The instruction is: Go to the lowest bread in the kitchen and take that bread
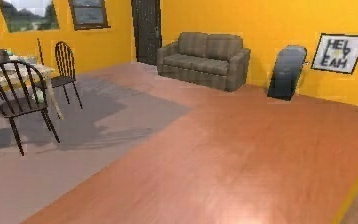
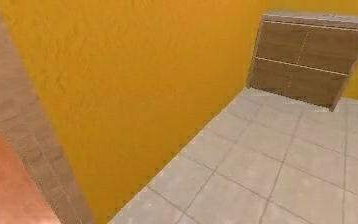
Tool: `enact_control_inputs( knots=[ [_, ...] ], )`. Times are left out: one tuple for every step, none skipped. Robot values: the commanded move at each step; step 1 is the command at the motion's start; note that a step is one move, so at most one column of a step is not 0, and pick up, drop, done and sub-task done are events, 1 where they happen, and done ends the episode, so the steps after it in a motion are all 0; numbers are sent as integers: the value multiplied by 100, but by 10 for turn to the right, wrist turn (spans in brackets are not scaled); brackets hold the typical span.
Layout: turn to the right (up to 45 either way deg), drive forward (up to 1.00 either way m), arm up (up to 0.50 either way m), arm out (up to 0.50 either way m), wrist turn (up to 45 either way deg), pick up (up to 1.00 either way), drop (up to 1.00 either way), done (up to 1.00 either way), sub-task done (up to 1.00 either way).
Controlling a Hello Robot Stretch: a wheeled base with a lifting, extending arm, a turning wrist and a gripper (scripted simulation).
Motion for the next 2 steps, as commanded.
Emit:
enact_control_inputs(
  knots=[
    [30, 0, 0, 0, 0, 0, 0, 0, 0],
    [0, 15, 0, 0, 0, 0, 0, 0, 0]
  ],
)
